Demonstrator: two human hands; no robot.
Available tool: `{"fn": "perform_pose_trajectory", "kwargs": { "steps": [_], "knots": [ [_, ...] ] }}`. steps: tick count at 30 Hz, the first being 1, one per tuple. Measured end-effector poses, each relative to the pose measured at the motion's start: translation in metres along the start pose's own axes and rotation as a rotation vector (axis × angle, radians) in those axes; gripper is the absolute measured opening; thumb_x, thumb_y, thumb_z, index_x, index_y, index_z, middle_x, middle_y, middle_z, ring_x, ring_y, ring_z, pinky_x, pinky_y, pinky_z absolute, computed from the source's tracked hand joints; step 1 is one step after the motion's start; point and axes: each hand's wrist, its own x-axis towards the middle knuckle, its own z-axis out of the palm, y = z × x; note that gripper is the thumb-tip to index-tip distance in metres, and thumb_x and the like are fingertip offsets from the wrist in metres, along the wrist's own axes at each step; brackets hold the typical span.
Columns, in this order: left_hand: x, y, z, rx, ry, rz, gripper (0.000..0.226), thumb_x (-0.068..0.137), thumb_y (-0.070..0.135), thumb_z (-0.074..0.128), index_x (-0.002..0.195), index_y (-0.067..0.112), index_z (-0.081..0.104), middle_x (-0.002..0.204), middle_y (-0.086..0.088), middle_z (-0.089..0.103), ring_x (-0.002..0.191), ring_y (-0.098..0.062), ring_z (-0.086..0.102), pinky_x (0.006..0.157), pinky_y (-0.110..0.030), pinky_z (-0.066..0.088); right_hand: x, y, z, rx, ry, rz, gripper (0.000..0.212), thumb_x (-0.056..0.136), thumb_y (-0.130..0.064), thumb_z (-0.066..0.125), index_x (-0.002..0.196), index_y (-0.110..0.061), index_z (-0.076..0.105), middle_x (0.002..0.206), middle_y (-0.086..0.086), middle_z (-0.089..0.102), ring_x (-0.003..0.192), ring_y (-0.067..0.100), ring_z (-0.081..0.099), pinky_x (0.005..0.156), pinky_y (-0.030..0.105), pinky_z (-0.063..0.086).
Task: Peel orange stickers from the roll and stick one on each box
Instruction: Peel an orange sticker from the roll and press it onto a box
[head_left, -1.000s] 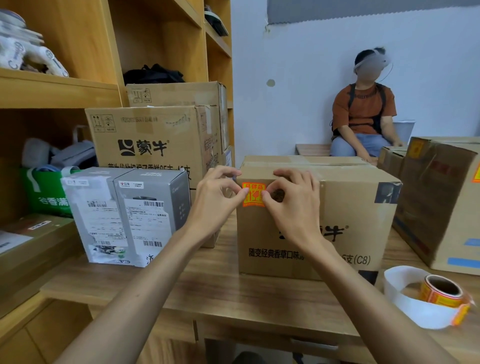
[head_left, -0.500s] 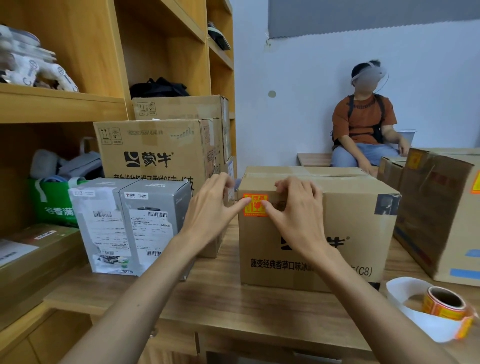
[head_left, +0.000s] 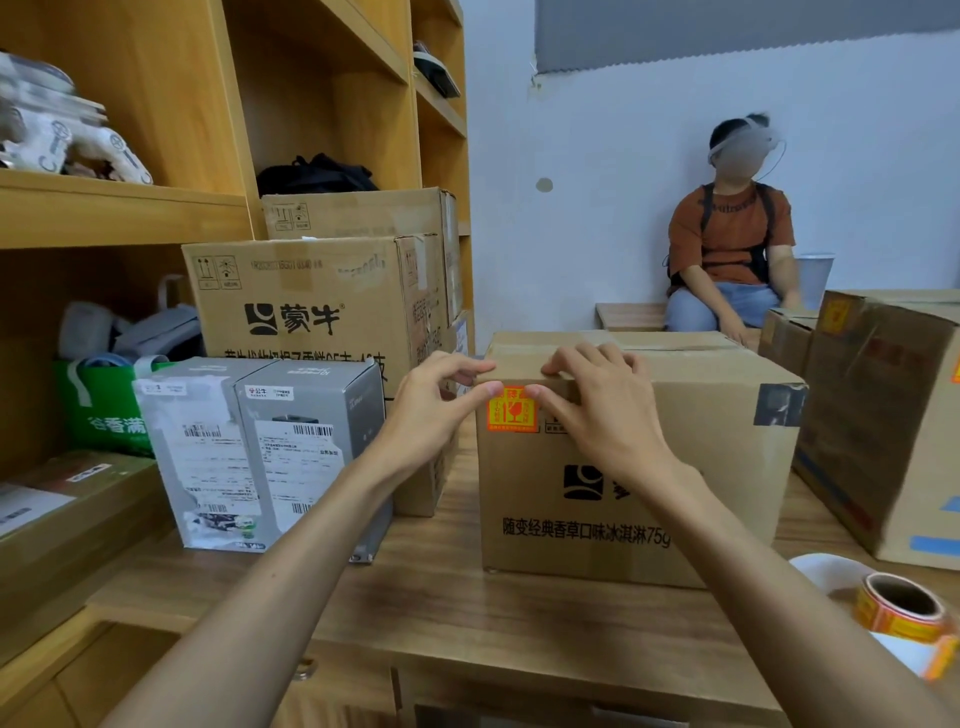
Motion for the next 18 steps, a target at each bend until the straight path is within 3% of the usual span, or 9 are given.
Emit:
{"fn": "perform_pose_trajectory", "kwargs": {
  "steps": [5, 12, 18],
  "knots": [
    [-0.004, -0.003, -0.001, -0.011, -0.035, 0.014, 0.032, 0.091, 0.036, 0.072, 0.123, 0.029, 0.070, 0.115, 0.017, 0.059, 0.105, 0.003, 0.057, 0.094, -0.035, 0.051, -0.004, 0.004, 0.000, -0.024, -0.011, -0.039, 0.044, 0.087, -0.064, 0.052, 0.101, -0.024, 0.061, 0.100, -0.008, 0.064, 0.098, 0.019, 0.054, 0.090, 0.038, 0.035],
    [-0.009, -0.004, 0.000, 0.014, -0.054, 0.037, 0.037, 0.094, 0.032, 0.070, 0.130, 0.029, 0.064, 0.119, 0.011, 0.058, 0.110, 0.003, 0.053, 0.096, -0.037, 0.051, -0.007, 0.007, 0.004, -0.101, -0.003, -0.101, 0.041, 0.089, -0.057, 0.054, 0.106, -0.021, 0.060, 0.103, -0.005, 0.062, 0.098, 0.022, 0.054, 0.087, 0.040, 0.036],
    [-0.015, -0.015, 0.003, 0.020, -0.104, 0.043, 0.050, 0.091, 0.035, 0.074, 0.135, 0.042, 0.053, 0.118, 0.008, 0.065, 0.115, -0.015, 0.059, 0.098, -0.049, 0.050, -0.011, 0.011, 0.004, -0.121, -0.033, -0.150, 0.052, 0.082, -0.060, 0.060, 0.113, -0.019, 0.057, 0.108, -0.004, 0.061, 0.102, 0.023, 0.055, 0.092, 0.042, 0.039]
  ]
}}
